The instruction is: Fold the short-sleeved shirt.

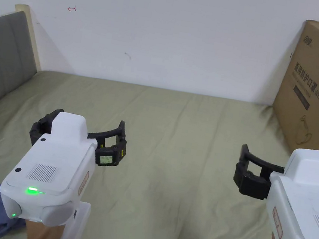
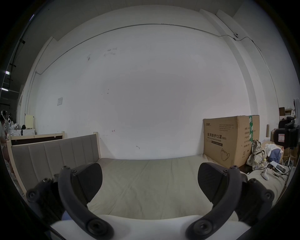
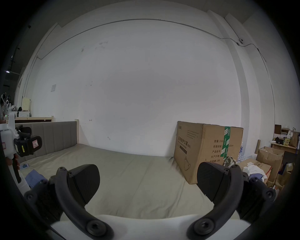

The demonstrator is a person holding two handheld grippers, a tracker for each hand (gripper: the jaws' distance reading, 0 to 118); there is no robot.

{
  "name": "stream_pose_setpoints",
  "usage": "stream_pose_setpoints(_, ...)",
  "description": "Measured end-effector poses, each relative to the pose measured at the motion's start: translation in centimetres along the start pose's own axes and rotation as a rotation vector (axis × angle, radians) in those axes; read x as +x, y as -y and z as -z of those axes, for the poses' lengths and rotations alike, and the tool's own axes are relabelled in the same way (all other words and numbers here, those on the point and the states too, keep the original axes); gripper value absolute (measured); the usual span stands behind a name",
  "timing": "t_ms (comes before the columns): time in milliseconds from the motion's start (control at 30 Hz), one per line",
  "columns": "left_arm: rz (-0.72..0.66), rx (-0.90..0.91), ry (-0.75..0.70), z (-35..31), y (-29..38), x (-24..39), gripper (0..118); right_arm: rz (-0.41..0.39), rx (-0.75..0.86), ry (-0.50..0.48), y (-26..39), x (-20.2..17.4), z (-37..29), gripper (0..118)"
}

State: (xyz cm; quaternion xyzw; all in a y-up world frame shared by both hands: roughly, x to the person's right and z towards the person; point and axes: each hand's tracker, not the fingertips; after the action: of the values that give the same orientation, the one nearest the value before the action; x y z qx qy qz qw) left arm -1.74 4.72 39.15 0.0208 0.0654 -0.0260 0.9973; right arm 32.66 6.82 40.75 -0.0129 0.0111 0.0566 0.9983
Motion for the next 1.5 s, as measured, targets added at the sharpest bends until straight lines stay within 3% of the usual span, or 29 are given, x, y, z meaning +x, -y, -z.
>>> stream_pose_setpoints(1500,-0.03,0.024,0.004,-0.28,-0.1,-0.37,118,0.005,0.003,0.002,-0.21,-0.09,-0.22,118)
